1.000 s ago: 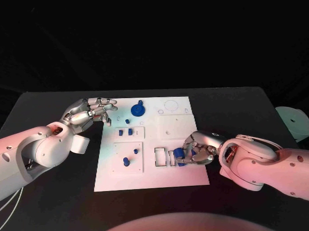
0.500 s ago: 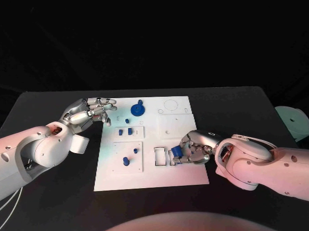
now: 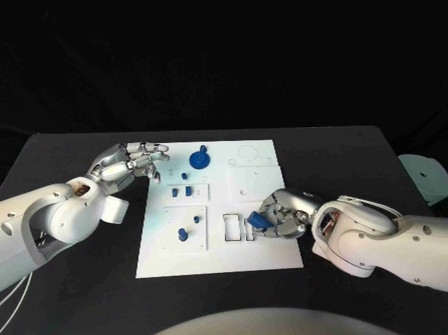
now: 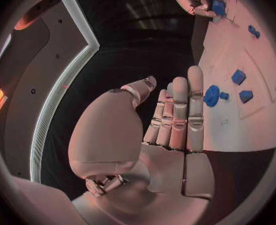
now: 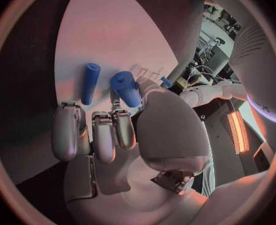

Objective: Assemble the parts on the task board

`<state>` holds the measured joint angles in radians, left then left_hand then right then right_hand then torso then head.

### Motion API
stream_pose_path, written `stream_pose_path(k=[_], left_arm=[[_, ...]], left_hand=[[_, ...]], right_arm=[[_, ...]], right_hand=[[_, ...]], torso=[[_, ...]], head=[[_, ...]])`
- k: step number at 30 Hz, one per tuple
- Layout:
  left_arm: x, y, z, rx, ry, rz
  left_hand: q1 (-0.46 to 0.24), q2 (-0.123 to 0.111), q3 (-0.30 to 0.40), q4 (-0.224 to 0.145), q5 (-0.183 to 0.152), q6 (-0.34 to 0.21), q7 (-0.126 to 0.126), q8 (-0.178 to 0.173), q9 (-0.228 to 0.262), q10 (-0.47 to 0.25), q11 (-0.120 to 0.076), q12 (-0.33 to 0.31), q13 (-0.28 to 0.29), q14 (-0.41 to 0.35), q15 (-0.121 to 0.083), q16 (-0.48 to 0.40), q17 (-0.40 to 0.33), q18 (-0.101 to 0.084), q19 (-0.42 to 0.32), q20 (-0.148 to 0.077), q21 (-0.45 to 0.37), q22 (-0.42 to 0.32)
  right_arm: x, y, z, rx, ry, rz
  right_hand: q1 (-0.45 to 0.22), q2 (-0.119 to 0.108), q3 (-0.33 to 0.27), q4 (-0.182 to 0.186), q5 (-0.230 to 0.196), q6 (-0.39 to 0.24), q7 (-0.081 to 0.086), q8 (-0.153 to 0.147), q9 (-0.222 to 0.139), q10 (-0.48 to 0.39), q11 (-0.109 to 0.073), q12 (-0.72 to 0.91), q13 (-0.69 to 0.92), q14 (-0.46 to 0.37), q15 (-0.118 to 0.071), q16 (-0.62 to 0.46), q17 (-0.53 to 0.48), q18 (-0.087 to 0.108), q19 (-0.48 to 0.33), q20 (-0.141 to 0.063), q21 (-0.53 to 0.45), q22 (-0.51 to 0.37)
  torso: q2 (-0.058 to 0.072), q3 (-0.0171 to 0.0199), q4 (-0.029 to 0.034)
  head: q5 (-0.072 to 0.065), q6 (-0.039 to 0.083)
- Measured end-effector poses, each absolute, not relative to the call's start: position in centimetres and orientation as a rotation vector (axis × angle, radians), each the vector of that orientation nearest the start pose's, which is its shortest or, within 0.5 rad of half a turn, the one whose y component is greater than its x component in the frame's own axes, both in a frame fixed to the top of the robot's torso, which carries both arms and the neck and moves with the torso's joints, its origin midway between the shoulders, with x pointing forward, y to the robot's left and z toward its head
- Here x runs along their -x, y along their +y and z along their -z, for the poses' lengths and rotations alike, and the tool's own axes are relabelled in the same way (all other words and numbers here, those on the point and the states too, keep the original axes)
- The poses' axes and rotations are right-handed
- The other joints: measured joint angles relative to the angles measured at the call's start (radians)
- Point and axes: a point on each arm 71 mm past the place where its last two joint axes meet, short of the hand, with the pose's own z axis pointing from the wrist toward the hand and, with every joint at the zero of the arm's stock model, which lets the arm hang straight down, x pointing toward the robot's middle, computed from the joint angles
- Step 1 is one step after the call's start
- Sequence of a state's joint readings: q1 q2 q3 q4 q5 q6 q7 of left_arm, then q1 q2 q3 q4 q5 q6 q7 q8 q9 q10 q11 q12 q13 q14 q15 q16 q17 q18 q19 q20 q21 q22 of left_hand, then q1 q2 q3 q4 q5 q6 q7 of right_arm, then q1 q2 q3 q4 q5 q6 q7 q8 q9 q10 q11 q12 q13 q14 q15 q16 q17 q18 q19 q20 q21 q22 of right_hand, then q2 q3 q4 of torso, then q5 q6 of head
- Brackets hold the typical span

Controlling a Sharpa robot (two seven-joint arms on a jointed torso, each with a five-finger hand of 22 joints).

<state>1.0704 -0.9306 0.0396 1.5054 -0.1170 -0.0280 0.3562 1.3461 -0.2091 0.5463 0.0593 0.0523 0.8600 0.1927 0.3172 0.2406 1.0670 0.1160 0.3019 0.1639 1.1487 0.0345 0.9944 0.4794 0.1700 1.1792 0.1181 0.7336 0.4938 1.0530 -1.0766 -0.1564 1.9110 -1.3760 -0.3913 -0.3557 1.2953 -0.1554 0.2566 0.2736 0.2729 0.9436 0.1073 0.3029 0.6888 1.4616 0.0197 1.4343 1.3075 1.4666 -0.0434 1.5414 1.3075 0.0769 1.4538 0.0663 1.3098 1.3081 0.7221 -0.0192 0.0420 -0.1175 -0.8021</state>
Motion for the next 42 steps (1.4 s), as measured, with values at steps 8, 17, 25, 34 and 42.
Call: stream_pose_path(k=[8,17,25,34,42], left_arm=[[-47.0,24.3,21.1,1.060,1.585,1.672],[-47.0,24.1,21.1,1.060,1.589,1.675],[-47.0,24.0,21.1,1.059,1.592,1.677],[-47.0,24.0,21.1,1.058,1.595,1.680],[-47.0,24.0,21.1,1.058,1.596,1.680]], left_hand=[[0.000,0.000,0.000,0.000,0.000,0.000,0.000,0.000,0.000,0.000,0.000,0.004,0.000,0.000,0.000,0.000,0.000,0.000,0.000,0.000,0.000,0.000],[0.000,0.000,0.000,0.000,0.000,0.000,0.000,0.000,0.000,0.000,0.000,0.004,0.000,0.000,0.000,0.000,0.000,0.000,0.000,0.000,0.000,0.000],[0.000,0.000,0.000,0.000,0.000,0.000,0.000,0.000,0.000,0.000,0.000,0.004,0.000,0.000,0.000,0.000,0.000,0.000,0.000,0.000,0.000,0.000],[0.000,0.000,0.000,0.000,0.000,0.000,0.000,0.000,0.000,0.000,0.000,0.004,0.000,0.000,0.000,0.000,0.000,0.000,0.000,0.000,0.000,0.001],[0.000,0.000,0.000,0.000,0.000,0.000,0.000,0.000,0.000,-0.001,0.000,0.004,0.000,0.000,0.000,0.000,0.001,0.000,0.000,0.000,0.000,0.000]], right_arm=[[-35.8,-21.6,25.0,-0.231,1.998,-0.660],[-36.0,-20.7,23.9,-0.306,2.008,-0.726],[-36.1,-19.1,23.9,-0.299,2.032,-0.778],[-36.4,-17.7,24.3,-0.246,2.071,-0.791],[-36.8,-17.5,24.7,-0.202,2.081,-0.758]], right_hand=[[-0.018,0.018,0.059,-0.010,-0.009,0.002,0.005,0.000,0.000,0.004,-0.004,-0.004,0.000,0.000,-0.007,0.000,0.000,0.000,0.000,-0.007,0.000,0.000],[-0.050,0.035,0.060,-0.009,-0.023,0.003,0.012,0.000,-0.001,0.004,-0.011,-0.004,0.000,0.000,-0.007,0.000,0.000,0.000,0.003,-0.011,0.000,0.000],[-0.113,0.032,0.069,0.016,-0.052,0.008,0.017,0.001,0.001,0.007,-0.015,-0.004,0.000,0.000,-0.014,0.003,0.000,0.000,0.007,-0.014,0.000,0.000],[-0.214,0.013,0.008,0.018,-0.053,0.040,-0.001,0.076,0.068,0.005,-0.024,-0.012,0.000,0.000,-0.021,0.004,0.000,0.000,0.007,-0.021,0.000,0.000],[-0.239,0.014,-0.022,0.018,-0.070,0.063,-0.031,0.088,0.079,0.003,-0.025,-0.016,0.000,0.000,-0.021,0.004,0.000,0.000,0.007,-0.021,0.000,0.000]], torso=[[0.000,0.0001,0.0000],[0.000,0.0000,0.0002],[0.000,-0.0007,0.0004],[0.000,-0.0012,0.0009],[0.000,-0.0012,0.0003]], head=[[0.001,0.001],[0.004,0.003],[0.009,0.003],[0.010,0.001],[0.013,0.000]])
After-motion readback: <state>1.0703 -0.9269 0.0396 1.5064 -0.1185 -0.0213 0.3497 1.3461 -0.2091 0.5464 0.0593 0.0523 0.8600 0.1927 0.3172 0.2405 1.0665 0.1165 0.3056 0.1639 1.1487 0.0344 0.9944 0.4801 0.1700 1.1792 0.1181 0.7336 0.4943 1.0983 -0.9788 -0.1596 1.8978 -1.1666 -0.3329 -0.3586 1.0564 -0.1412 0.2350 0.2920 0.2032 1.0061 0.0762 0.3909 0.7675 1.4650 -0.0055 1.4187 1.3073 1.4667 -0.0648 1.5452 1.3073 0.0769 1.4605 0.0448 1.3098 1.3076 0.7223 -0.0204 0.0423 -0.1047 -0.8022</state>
